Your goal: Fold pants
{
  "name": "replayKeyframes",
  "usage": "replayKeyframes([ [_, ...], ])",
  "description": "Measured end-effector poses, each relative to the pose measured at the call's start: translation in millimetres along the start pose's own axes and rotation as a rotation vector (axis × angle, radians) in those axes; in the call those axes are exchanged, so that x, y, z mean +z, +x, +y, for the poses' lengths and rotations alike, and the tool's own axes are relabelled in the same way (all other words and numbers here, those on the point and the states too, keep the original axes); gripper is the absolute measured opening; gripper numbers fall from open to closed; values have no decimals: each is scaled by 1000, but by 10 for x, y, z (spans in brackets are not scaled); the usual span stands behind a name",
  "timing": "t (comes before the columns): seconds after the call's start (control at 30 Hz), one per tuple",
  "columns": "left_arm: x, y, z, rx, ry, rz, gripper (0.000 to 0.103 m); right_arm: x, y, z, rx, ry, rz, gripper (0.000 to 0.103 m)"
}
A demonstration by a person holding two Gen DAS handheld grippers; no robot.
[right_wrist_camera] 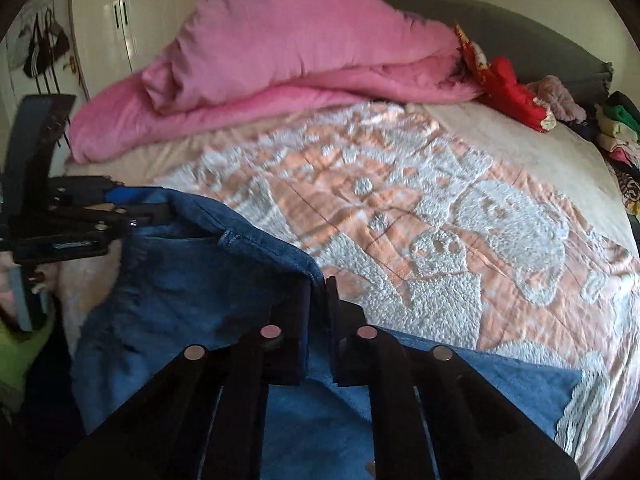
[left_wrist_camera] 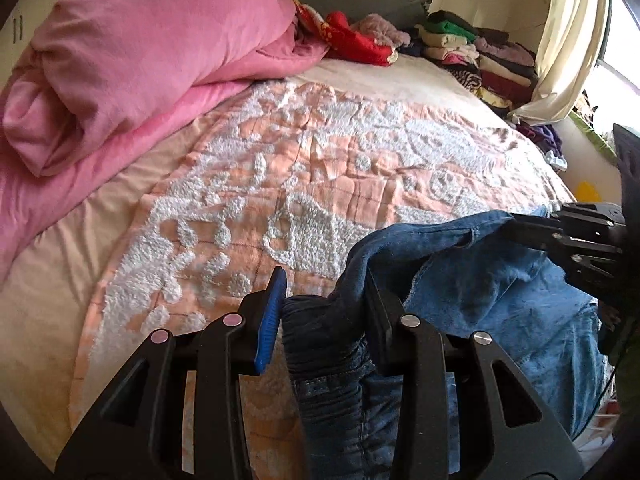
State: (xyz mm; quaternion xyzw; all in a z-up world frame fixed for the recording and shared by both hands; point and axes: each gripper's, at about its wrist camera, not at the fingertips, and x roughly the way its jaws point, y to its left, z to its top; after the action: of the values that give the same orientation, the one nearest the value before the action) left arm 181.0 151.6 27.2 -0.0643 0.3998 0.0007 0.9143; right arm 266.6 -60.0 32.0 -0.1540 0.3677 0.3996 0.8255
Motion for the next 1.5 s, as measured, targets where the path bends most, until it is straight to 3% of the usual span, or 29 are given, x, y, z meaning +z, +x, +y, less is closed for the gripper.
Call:
replayKeyframes([
  [0.23, -117, -324, -98, -15, 34, -52, 28, -163, -485, 220, 16, 17, -74, 5],
  [0.5, -418, -707, -281, -21, 91, -81, 28, -574, -889, 519, 21, 10, -107, 5],
  [1.0, -1271, -930, -402, -17, 107, 25, 28, -1470, -1056, 1114, 135, 79, -14, 5],
  [1.5, -1545, -947, -352, -7, 116, 85, 31, -1780, -929, 1461, 150, 26, 90, 5],
])
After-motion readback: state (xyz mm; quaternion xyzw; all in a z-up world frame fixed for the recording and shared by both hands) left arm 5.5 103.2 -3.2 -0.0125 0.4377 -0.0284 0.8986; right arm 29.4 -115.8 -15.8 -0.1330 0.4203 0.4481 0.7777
